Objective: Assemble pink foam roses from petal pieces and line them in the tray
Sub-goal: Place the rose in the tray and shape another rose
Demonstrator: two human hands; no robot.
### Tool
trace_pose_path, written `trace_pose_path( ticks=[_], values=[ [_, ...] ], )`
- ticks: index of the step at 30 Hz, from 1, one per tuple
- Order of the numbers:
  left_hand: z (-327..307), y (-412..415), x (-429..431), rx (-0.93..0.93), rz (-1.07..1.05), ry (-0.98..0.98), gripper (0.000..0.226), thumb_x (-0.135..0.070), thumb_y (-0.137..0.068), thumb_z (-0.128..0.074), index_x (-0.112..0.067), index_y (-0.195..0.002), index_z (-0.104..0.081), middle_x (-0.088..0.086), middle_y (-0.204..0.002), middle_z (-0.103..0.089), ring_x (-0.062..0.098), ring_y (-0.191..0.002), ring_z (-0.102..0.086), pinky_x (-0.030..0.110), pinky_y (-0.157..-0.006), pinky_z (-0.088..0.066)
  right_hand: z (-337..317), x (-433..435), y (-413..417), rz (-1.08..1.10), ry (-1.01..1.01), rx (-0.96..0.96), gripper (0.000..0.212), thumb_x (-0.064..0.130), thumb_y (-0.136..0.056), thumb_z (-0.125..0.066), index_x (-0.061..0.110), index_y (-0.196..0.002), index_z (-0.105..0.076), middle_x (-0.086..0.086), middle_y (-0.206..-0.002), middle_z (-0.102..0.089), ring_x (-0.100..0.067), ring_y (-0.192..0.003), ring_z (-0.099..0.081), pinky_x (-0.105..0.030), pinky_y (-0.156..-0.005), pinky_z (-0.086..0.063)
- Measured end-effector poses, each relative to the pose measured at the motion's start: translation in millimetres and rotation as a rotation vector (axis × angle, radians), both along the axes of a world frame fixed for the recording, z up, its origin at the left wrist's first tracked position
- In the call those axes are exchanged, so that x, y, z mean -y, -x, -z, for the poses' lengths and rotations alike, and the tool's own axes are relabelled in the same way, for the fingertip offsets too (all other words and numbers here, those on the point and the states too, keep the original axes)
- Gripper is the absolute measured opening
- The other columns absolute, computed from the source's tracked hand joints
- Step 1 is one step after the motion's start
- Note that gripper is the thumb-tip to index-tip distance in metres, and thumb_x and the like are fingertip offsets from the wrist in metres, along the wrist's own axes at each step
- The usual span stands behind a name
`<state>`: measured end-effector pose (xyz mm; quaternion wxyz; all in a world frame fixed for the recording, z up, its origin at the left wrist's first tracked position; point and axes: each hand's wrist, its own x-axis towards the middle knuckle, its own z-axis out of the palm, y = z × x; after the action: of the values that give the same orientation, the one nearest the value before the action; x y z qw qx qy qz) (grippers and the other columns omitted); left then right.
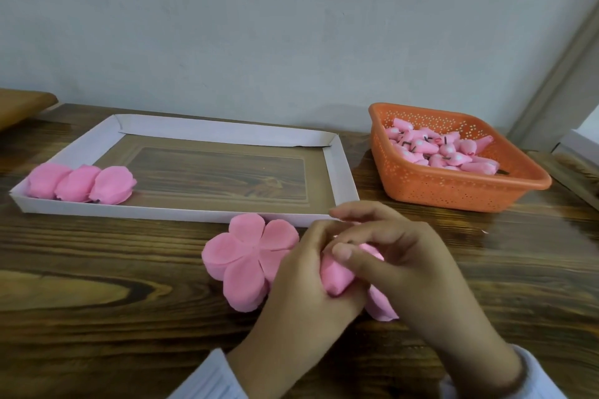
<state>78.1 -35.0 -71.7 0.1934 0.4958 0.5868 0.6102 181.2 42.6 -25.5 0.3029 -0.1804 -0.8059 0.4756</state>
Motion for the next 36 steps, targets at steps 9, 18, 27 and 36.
trace_pose_path(
  ticks=[9,18,27,36],
  values=[
    [-3.5,-7.4,10.2,-0.260,-0.097,-0.132,0.085,-0.030,-0.066,-0.066,-0.020,-0.142,-0.029,-0.013,-0.136,-0.044,0.014,-0.124,-0.049,0.016,-0.098,-0.038,-2.1,-3.7,-4.6,0.227,-0.574,-0.029,0.018,0.037,-0.081,-0.059,0.030,-0.075,-0.075,0.012,-0.126,-0.056,-0.019,-0.129,-0.042,-0.041,-0.106,-0.035],
    [0.4,-2.7,7.7,-0.055,0.107,-0.145,0.107,-0.007,-0.069,-0.075,-0.046,-0.144,-0.010,-0.003,-0.095,-0.066,0.010,-0.094,-0.068,0.023,-0.078,-0.055,-1.6,6.8,-1.0,-0.012,-0.191,0.020,0.008,0.048,-0.066,-0.069,0.042,-0.065,-0.073,0.028,-0.139,-0.045,-0.003,-0.142,-0.024,-0.025,-0.114,-0.022],
    [-4.6,0.0,4.2,0.034,0.153,-0.012,0.043,-0.024,-0.078,-0.070,-0.037,-0.116,-0.053,-0.018,-0.106,-0.067,0.002,-0.095,-0.067,0.018,-0.073,-0.055,2.0,5.2,-4.4,0.118,-0.053,-0.139,0.011,0.041,-0.069,-0.068,0.034,-0.062,-0.074,0.019,-0.114,-0.065,-0.004,-0.120,-0.056,-0.031,-0.088,-0.050],
    [-1.0,3.0,4.1,-0.097,0.111,0.169,0.048,-0.041,-0.083,-0.061,-0.050,-0.125,-0.039,-0.028,-0.112,-0.057,-0.011,-0.104,-0.055,0.024,-0.090,-0.051,-3.4,-8.0,-10.1,0.114,-0.133,-0.026,0.011,0.027,-0.081,-0.073,0.028,-0.071,-0.071,0.006,-0.081,-0.071,-0.015,-0.078,-0.067,-0.034,-0.070,-0.051]
  ],
)
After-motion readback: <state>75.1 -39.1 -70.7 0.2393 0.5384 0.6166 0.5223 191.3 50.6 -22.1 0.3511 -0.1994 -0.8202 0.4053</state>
